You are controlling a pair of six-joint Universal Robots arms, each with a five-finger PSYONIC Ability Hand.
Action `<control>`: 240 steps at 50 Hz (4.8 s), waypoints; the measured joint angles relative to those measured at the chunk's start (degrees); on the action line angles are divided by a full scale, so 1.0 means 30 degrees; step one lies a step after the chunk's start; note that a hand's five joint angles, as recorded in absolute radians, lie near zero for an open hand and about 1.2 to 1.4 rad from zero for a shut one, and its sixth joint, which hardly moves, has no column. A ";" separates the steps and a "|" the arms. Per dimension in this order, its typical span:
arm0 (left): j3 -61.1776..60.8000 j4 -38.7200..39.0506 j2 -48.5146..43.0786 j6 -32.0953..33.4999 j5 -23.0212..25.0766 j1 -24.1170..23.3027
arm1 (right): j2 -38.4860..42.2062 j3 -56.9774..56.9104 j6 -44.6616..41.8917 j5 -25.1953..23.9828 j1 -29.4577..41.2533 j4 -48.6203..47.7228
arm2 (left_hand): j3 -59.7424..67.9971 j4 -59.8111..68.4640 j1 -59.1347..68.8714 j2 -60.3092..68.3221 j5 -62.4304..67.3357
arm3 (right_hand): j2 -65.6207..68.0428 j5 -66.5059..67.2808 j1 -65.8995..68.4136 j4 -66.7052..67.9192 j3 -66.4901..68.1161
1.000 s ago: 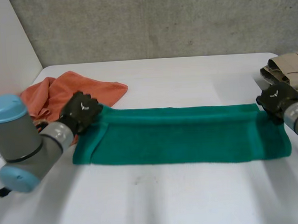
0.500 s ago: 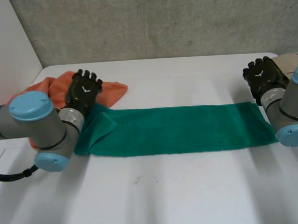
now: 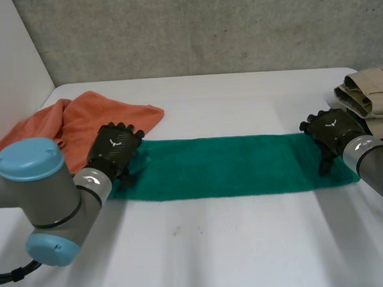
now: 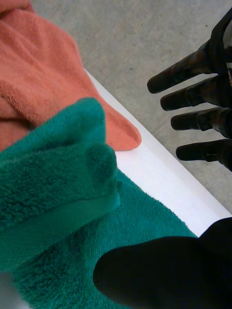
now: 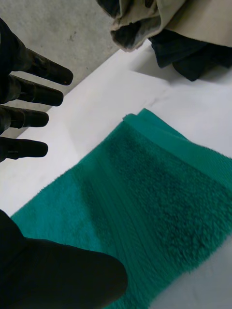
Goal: Fold the laundry.
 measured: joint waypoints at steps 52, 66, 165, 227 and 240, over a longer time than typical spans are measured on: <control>-0.0515 0.1194 0.7268 -0.1155 0.4600 -0.0030 | -0.0765 -0.3143 0.3091 -0.3580 -0.2490 0.3533 | 1.7373 1.7434 1.6373 1.7405 1.6498 | 0.0000 0.0000 0.0000 0.0000 0.0000; -0.2191 0.3090 1.2015 -0.4388 0.9944 0.0750 | 0.1659 -0.6431 0.4534 -0.8008 -0.1506 0.5368 | 1.7374 1.7435 1.6373 1.7405 1.6498 | 0.0000 0.0000 0.0000 0.0000 0.0000; -0.1808 0.7155 0.1691 -0.2307 0.2431 0.3083 | -0.3088 0.4964 0.0730 0.0316 0.2072 -0.3460 | 1.7441 1.7521 1.6373 1.7472 1.6869 | -0.0034 -0.0060 -0.0005 -0.0015 -0.0015; -0.6182 -0.4494 1.1024 -0.0768 0.2505 0.5198 | -0.9694 0.5298 -0.6653 -0.4866 -0.5917 0.9970 | 1.7441 1.7519 1.6373 1.7472 1.6868 | 1.8131 1.7655 1.4734 1.8198 1.8607; -0.7963 -0.7957 1.1008 0.2730 0.4846 0.6569 | -0.7190 0.4305 -0.8417 -0.3026 -0.4584 1.0293 | 1.7441 1.7521 1.6373 1.7472 1.6869 | 1.8131 1.7655 1.4740 1.8200 1.8607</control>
